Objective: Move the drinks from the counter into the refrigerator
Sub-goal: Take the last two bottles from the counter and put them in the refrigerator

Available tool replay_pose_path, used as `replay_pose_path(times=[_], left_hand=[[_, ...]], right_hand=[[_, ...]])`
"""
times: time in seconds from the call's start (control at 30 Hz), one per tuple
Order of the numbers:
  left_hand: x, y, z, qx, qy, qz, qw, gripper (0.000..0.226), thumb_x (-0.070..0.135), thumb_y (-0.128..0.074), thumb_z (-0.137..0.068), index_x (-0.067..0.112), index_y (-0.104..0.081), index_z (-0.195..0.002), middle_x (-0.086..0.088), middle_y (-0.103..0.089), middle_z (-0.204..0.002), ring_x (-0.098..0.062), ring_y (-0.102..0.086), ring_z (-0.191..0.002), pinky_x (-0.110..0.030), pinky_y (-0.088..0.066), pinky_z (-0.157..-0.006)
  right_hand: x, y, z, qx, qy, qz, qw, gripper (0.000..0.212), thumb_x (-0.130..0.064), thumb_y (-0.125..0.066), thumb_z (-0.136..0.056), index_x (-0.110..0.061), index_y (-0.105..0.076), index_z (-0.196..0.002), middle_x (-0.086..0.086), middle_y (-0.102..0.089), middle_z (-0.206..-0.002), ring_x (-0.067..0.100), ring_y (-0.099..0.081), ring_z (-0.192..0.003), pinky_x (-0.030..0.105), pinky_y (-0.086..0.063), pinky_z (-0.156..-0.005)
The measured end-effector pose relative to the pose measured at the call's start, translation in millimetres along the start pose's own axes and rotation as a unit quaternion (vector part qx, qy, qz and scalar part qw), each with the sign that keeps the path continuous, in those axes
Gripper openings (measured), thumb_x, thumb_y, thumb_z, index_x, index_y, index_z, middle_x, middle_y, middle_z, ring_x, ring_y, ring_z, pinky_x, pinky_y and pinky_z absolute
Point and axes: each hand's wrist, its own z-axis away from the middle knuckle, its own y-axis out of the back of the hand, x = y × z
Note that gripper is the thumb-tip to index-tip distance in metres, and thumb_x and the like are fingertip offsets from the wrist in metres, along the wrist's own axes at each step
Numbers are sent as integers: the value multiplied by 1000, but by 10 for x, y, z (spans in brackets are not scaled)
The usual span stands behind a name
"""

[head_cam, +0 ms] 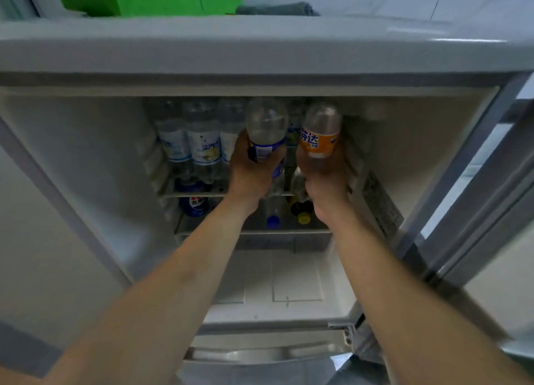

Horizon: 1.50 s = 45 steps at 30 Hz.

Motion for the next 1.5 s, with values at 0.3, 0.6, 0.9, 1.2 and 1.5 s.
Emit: replay_pose_path(times=[0.3,0.6,0.9,1.2,1.5], left_hand=[[-215,-19,-239,-37,-4,-34,999,68,12,-76,-83,15,-43,-142,0,-60,-133,-11,-60,-118,-25,-53,-97],[-451,204,-48,-17,-110,-301,947,63,41,-72,-85,18,-44,-136,-1,-63,-130,-15,-61,-113,-22,-45,-84],[-596,178,-89,17,-123,-277,953,47,27,-73,-87,15,-50,-126,-3,-66,-119,-19,-65,-101,-28,-51,-83],[-623,206,-91,14,-117,-265,957,43,24,-73,-87,11,-58,-124,-6,-67,-118,-19,-62,-106,-33,-50,-89],[-732,398,48,-29,-76,-263,961,27,-1,-54,-91,7,-60,-116,-10,-65,-111,-23,-61,-102,-32,-49,-88]], right_hand=[[83,-175,-314,-55,-38,6,998,56,-13,-69,-90,-19,-45,-140,3,-63,-130,15,-61,-118,41,-51,-102],[263,-64,-163,-17,-32,228,973,42,-24,-72,-87,-23,-55,-125,-12,-63,-109,5,-62,-98,12,-41,-69],[389,-109,-191,13,-42,261,964,37,-30,-73,-87,-18,-62,-120,-1,-68,-119,15,-64,-106,29,-51,-83],[336,-193,-167,33,-49,287,956,29,-27,-72,-88,-15,-65,-114,3,-69,-115,21,-65,-105,35,-55,-86],[366,-99,76,36,-17,309,950,21,-22,-54,-96,-23,-58,-117,0,-64,-121,21,-59,-112,29,-44,-89]])
